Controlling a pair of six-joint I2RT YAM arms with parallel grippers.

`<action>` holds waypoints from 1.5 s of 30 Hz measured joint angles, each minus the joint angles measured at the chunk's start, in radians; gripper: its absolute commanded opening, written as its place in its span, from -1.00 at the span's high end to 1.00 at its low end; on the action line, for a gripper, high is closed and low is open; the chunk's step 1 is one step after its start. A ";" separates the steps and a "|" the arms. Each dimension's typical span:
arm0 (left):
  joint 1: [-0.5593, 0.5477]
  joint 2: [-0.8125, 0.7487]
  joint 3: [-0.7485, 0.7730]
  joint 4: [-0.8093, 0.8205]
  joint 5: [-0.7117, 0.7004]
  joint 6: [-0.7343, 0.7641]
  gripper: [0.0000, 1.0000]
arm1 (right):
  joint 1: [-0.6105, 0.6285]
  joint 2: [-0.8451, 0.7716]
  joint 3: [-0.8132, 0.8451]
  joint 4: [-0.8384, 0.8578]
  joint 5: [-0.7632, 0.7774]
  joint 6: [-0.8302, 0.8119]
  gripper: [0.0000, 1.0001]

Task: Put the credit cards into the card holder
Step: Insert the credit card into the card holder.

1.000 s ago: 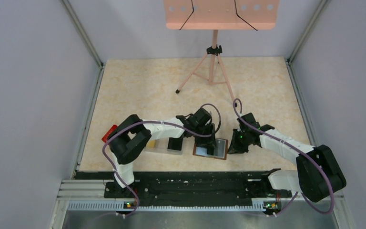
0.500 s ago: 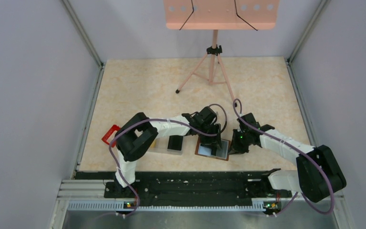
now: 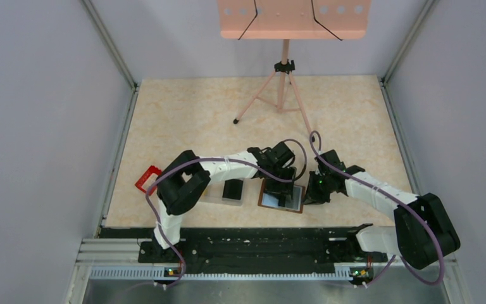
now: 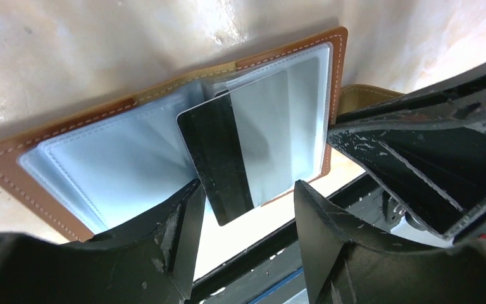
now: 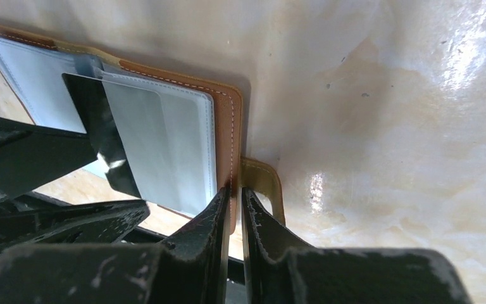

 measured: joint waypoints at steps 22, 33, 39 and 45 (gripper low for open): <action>-0.031 0.055 0.065 0.011 0.040 0.018 -0.20 | 0.000 -0.027 0.001 -0.028 -0.002 -0.008 0.71; -0.038 -0.176 0.051 -0.133 -0.258 0.082 -0.68 | 0.003 -0.118 0.113 -0.107 -0.013 -0.007 0.15; -0.002 -0.335 -0.055 -0.090 -0.248 0.086 -0.66 | 0.051 -0.122 0.215 -0.119 -0.017 0.011 -0.11; 0.134 -0.542 -0.330 0.041 -0.149 0.024 -0.63 | 0.193 -0.045 0.257 -0.078 -0.015 0.066 -0.30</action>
